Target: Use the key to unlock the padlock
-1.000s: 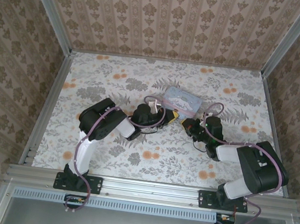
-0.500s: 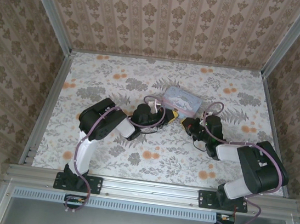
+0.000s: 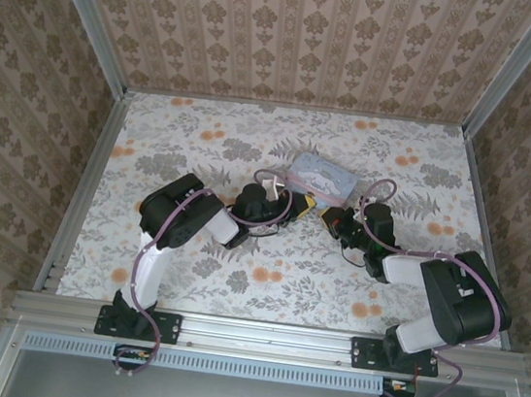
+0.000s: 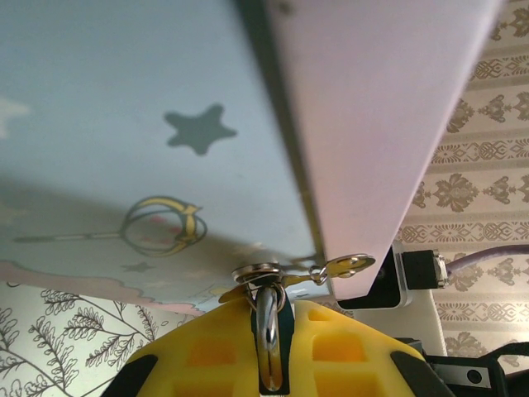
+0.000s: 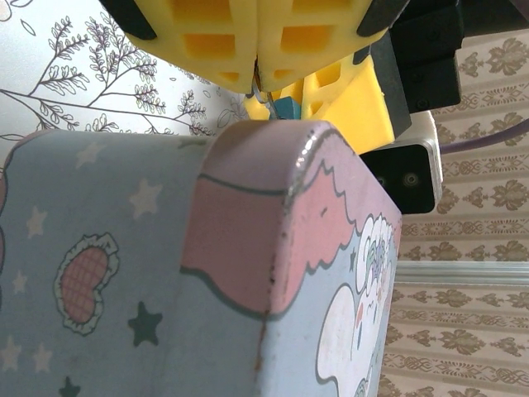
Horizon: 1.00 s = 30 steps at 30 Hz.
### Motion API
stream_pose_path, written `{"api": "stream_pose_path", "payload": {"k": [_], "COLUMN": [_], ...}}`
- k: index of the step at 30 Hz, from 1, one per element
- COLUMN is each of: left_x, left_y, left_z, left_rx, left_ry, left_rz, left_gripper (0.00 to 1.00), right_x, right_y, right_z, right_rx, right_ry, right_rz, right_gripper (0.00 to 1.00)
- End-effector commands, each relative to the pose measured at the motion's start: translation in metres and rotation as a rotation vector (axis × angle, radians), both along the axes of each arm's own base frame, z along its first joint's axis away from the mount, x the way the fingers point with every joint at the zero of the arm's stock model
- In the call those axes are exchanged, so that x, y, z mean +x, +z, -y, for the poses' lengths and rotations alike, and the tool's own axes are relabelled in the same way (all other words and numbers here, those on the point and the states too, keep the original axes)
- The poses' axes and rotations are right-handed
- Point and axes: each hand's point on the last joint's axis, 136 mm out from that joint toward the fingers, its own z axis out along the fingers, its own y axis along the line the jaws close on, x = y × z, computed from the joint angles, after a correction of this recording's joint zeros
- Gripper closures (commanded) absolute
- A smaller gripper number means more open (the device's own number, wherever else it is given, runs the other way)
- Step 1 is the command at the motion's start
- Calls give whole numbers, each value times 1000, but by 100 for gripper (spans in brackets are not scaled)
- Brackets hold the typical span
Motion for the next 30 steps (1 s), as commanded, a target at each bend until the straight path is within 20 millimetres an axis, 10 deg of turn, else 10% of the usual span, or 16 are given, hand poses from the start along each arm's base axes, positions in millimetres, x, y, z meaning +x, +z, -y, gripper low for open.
{"api": "stream_pose_path", "payload": {"k": [1,30], "left_x": [-4,-4], "left_y": [2,30], "left_z": [3,16], "left_rx": [-13,-93], "left_ry": [-23,-19], "left_rz": [27,0], "left_gripper": [100,100], "right_x": [10,13], "right_y": [25,18], "right_z": [-4,-15], "right_rx": [22,157], "right_ry": [0,-12], "right_rz": [74,98], "right_gripper": [100,100]}}
